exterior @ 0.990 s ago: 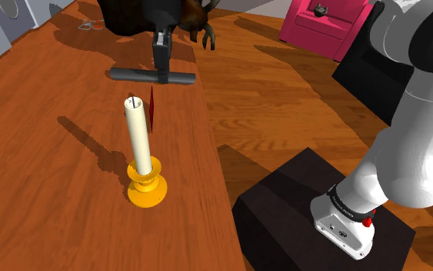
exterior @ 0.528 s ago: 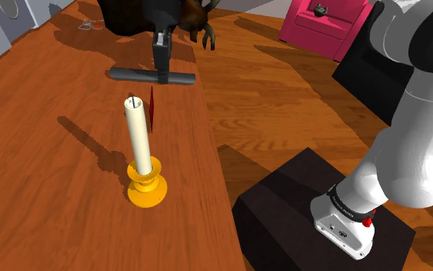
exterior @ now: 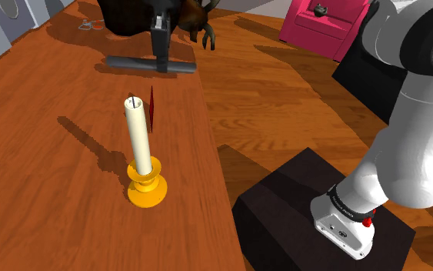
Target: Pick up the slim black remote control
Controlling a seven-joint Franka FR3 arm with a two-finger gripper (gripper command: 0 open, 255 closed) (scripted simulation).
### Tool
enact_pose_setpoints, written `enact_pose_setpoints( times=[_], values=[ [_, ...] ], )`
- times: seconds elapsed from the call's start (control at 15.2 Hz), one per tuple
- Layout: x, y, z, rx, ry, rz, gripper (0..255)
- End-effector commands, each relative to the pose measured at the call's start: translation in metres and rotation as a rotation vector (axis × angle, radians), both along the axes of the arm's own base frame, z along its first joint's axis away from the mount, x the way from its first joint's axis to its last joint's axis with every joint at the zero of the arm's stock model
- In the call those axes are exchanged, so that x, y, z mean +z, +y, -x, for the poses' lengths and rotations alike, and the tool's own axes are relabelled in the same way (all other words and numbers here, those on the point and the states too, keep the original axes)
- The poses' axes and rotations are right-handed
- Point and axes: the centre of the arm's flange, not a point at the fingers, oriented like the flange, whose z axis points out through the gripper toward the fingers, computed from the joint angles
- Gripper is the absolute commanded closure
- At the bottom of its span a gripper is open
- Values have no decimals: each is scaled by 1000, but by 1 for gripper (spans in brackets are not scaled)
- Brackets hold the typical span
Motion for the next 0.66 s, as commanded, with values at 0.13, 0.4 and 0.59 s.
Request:
enact_pose_setpoints(
  times=[0.13,0.4,0.59],
  values=[
    [22,-1,0,0,0,0,255],
    [43,-1,0,0,0,0,255],
    [49,-1,0,0,0,0,255]
  ],
)
